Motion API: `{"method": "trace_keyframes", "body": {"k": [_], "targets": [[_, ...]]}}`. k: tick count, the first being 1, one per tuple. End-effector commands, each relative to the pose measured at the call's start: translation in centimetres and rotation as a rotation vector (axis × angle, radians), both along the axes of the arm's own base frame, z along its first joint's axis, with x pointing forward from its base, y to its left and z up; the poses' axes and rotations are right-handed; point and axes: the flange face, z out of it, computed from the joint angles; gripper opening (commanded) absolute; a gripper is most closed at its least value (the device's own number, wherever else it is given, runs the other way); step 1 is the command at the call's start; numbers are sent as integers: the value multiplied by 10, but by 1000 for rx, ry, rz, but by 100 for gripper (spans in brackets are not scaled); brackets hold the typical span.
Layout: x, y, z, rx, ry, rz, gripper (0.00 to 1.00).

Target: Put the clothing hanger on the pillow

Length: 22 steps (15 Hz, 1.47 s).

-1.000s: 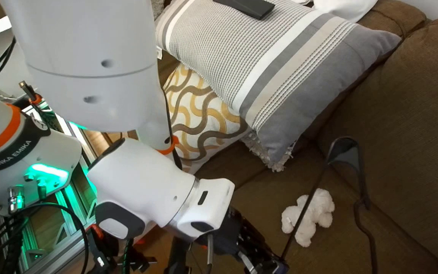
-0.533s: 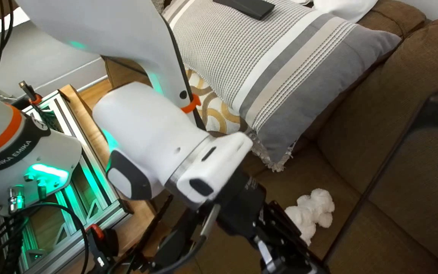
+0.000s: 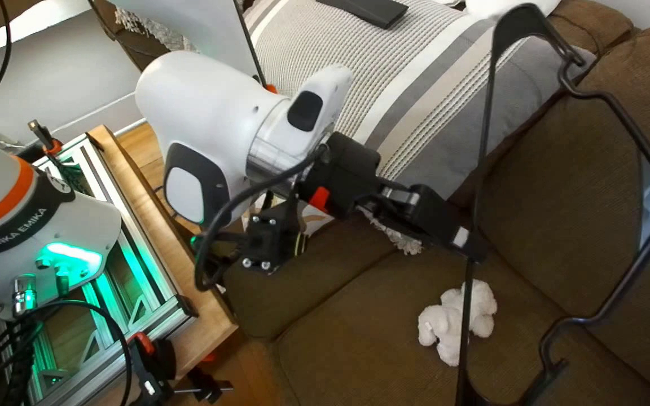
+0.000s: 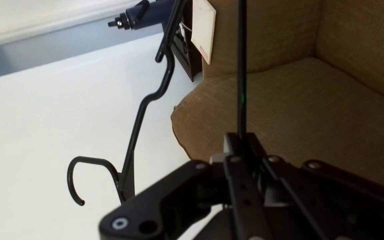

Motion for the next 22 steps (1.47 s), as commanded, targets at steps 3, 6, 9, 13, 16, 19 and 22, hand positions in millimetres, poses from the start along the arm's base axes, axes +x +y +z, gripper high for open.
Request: {"method": "trace_keyframes", "body": {"k": [3, 6, 9, 13, 16, 19, 22], "targets": [[-13, 30, 42, -103, 180, 204, 2], [-15, 47, 76, -110, 255, 368, 2], [-9, 41, 92, -138, 333, 522, 2], [-16, 32, 108, -46, 437, 596, 2], [-19, 29, 110, -69, 439, 595, 8], [-23, 26, 114, -62, 438, 602, 2], [-18, 39, 137, -128, 458, 684, 2]]}}
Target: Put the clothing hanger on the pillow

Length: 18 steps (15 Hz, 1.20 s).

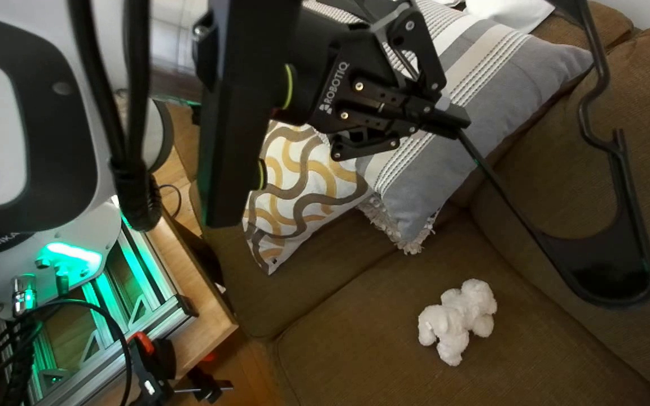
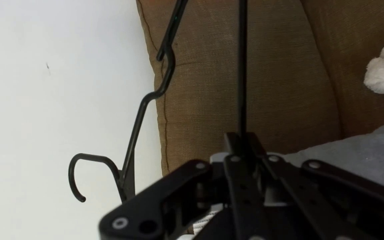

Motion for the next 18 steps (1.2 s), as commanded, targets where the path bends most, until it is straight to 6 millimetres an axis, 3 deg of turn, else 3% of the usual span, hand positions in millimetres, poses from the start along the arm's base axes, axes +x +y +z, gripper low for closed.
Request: {"method": "trace_keyframes", "body": {"k": [1, 4, 7, 9, 14, 17, 18], "targets": [[0, 17, 25, -43, 35, 119, 2], [0, 36, 53, -111, 131, 218, 2], [3, 55, 94, -182, 220, 248, 2], [10, 65, 109, -208, 293, 264, 2], [51, 92, 123, -153, 387, 337, 2], [92, 104, 128, -49, 323, 328, 2], [72, 106, 123, -98, 339, 339, 8]]}}
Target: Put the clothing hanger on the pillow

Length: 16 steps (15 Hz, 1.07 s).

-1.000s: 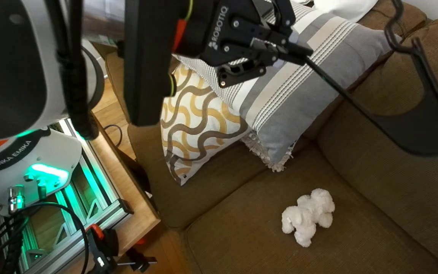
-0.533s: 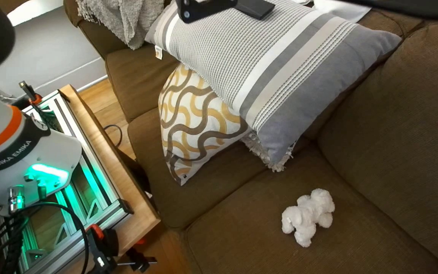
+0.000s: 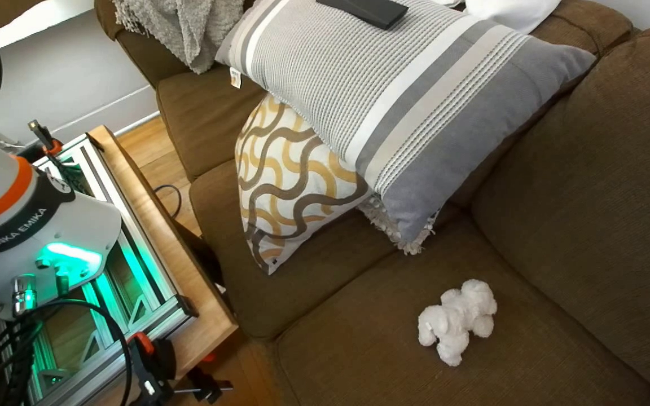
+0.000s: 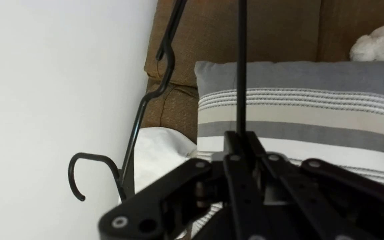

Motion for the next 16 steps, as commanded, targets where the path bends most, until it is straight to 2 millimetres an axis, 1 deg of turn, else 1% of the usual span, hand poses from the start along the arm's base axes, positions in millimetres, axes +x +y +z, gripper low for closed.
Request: {"method": "trace_keyframes", "body": {"k": [1, 2, 4, 5, 8, 9, 11, 12, 14, 16], "targets": [[11, 4, 1, 17, -10, -3, 8], [19, 7, 2, 26, -15, -3, 8], [23, 6, 3, 29, -19, -7, 8], [22, 5, 3, 30, -19, -10, 2], [52, 6, -16, 25, 4, -66, 2], [58, 9, -22, 28, -3, -82, 2], [72, 11, -39, 60, 18, -93, 2], [78, 12, -45, 75, 20, -98, 2], [85, 6, -56, 102, 32, -133, 2], [89, -7, -73, 114, 65, -166, 2]]}}
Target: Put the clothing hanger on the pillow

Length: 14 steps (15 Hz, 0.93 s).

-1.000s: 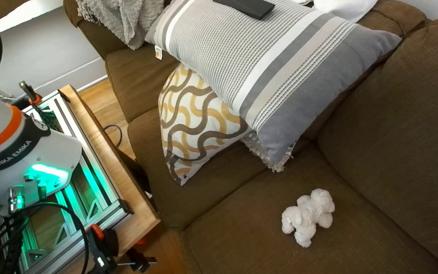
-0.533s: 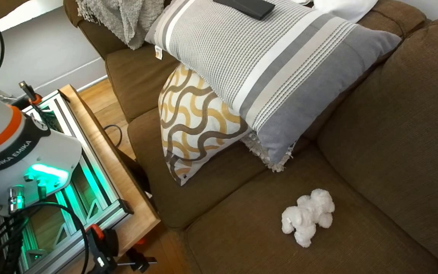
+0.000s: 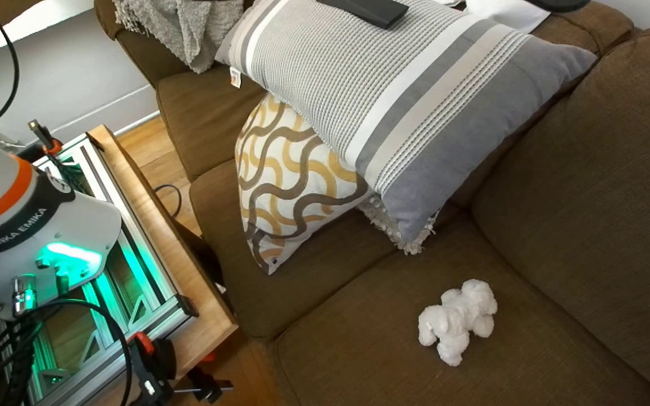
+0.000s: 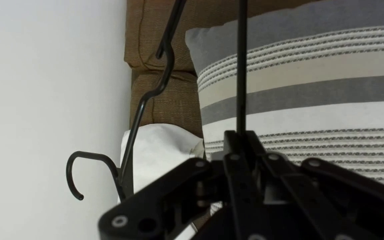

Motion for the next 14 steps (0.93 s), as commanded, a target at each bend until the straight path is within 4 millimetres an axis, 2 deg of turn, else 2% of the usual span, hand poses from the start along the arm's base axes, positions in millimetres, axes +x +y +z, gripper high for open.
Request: {"method": "trace_keyframes", "body": {"k": [1, 6, 9, 14], "targets": [[10, -26, -20, 16, 47, -55, 2], [17, -40, -49, -21, 171, -18, 2], [22, -32, -59, -34, 234, 50, 2], [30, -13, -65, -27, 286, 151, 2]]}}
